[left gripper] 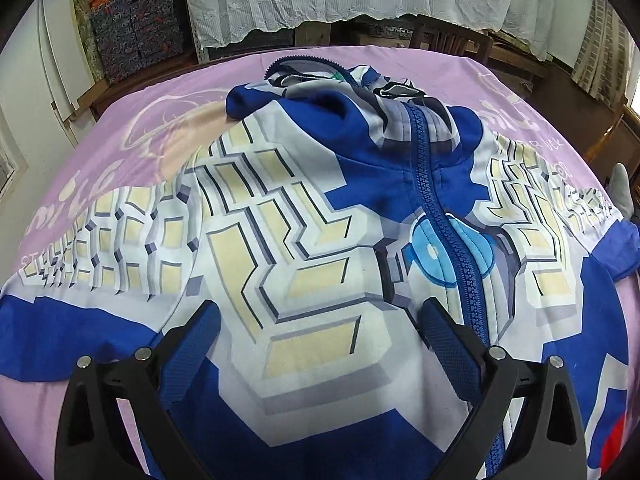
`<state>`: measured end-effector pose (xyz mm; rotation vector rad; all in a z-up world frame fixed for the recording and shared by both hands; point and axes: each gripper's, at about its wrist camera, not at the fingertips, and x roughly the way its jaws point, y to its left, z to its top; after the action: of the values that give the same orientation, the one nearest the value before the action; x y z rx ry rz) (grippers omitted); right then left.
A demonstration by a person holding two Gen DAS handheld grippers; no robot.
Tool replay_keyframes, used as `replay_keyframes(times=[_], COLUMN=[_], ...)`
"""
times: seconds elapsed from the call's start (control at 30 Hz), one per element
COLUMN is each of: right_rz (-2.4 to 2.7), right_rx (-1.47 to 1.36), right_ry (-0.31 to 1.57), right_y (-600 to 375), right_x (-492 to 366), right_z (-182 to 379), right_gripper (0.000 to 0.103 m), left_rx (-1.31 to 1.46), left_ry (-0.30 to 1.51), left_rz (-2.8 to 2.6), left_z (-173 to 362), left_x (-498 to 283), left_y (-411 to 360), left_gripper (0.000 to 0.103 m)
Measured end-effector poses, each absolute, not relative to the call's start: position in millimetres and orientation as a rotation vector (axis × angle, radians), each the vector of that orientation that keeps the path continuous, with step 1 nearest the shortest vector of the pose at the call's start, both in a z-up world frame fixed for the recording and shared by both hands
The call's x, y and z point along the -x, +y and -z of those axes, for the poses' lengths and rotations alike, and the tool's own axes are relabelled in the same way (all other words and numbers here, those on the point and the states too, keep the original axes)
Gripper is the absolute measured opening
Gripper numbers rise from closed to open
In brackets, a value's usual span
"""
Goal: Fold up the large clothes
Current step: 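Carry the held sleeve across the hoodie body with the right gripper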
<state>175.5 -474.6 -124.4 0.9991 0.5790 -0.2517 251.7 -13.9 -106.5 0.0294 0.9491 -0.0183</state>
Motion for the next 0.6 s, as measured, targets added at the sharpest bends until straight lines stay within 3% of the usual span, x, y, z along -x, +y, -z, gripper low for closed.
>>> replay_keyframes(times=[0.1,0.13,0.6], right_rz=[0.266,0.258,0.138], right_rx=[-1.091,-1.12,-0.772], right_ry=[0.561,0.559,0.505], right_y=[-488,-492,-426], right_x=[-166,-164,-180], right_z=[137,141,80], right_gripper=[0.004,0.001,0.004], left_rx=[-0.039,-0.04,0.186], left_ry=[0.959,0.97,1.018], left_rz=[0.032,0.038,-0.062], left_z=[106,105,91], left_x=[-246,-246,-269], left_y=[-13,-11,66], left_gripper=[0.1,0.1,0.1])
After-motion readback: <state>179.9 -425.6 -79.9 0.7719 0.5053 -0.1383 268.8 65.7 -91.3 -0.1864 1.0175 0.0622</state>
